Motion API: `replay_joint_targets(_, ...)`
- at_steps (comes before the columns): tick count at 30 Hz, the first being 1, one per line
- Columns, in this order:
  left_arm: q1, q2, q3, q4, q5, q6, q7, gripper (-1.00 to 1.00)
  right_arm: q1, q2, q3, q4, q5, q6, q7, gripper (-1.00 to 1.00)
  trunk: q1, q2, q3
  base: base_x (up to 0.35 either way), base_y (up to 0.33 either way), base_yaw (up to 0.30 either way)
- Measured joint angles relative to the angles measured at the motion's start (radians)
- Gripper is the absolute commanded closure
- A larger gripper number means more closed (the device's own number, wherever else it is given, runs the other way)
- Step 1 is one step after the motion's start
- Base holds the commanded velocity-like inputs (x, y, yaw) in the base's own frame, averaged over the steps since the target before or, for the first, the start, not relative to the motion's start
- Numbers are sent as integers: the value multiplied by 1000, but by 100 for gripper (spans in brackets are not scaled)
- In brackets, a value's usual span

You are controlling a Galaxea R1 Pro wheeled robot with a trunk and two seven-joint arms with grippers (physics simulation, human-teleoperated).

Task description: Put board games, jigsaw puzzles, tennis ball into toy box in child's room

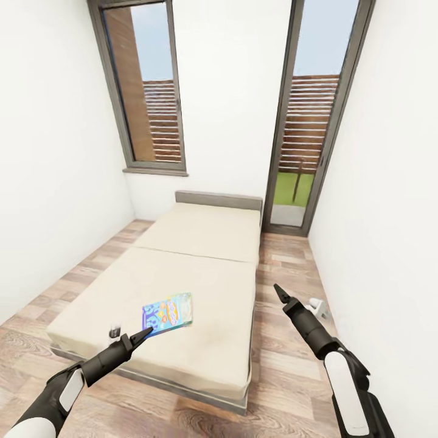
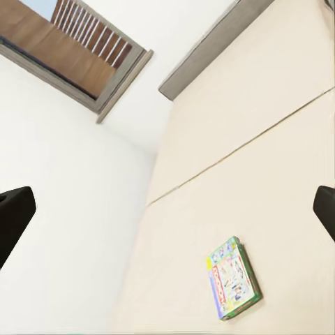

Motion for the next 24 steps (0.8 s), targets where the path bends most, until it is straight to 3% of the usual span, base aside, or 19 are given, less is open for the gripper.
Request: replay_joint_targets(24,0,0,0,0,-1,-2,0,100,0,-1,2,0,0,0,0,-100,0,0,20,0,0,244)
